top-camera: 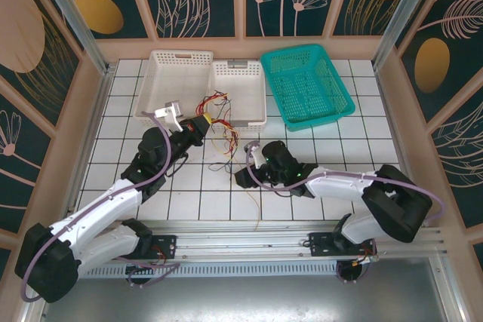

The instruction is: Untangle the cables

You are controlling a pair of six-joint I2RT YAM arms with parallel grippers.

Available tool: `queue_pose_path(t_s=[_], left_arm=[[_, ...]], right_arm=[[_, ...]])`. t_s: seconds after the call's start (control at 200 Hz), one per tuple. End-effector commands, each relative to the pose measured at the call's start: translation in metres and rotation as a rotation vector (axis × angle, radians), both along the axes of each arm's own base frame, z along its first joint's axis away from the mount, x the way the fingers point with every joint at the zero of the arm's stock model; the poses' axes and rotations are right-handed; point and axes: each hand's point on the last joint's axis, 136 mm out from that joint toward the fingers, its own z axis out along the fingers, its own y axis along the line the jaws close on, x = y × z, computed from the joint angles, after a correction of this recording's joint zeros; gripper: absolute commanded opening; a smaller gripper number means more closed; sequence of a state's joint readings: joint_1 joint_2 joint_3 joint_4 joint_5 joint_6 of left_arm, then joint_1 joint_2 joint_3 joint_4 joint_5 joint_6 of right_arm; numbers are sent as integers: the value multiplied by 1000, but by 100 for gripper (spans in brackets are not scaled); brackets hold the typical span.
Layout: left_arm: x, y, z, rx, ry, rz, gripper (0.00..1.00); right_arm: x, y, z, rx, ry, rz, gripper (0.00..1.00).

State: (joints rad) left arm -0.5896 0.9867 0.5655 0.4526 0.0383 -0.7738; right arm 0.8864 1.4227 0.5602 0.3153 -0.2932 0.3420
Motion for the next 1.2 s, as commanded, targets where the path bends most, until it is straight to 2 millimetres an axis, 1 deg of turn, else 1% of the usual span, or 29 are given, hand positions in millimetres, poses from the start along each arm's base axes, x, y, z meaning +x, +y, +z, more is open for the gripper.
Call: queue_pose_path(t_s=[0.0,0.045,0.145,0.295,0.345,0.41,0.49,0.606,0.711,0.791,0.986,1.071,1.196], left_arm=[[-4,3,22,-68,-55,11,0],[-5,4,23,-73,-56,11,0],[-6,6,22,-75,-55,14,0],[-9,9,21,-64,-52,22,0],[-10,12,19,-49,-50,31,0],[-11,17,18,-27,-46,51,0],[-12,25,12,10,-32,84,0],[-12,36,1,75,6,135,0],[-12,44,-9,135,41,172,0],[-12,49,-15,170,59,191,0],[-12,63,-33,272,118,247,0],[-13,63,-40,300,137,245,0],[-14,68,-51,339,170,258,0]], right_arm=[[14,14,11,45,-69,-13,45],[17,15,9,43,-74,-24,41],[27,13,10,34,-101,-70,30],[38,1,17,11,-149,-153,0],[43,-8,18,-12,-163,-199,0],[50,-24,17,-61,-175,-275,0],[54,-43,14,-113,-170,-338,0],[58,-72,12,-178,-158,-428,0],[65,-101,15,-207,-129,-528,0],[69,-121,22,-204,-118,-587,0],[81,-163,49,-144,-116,-718,0],[83,-174,60,-116,-120,-753,0],[83,-182,77,-93,-142,-778,0]])
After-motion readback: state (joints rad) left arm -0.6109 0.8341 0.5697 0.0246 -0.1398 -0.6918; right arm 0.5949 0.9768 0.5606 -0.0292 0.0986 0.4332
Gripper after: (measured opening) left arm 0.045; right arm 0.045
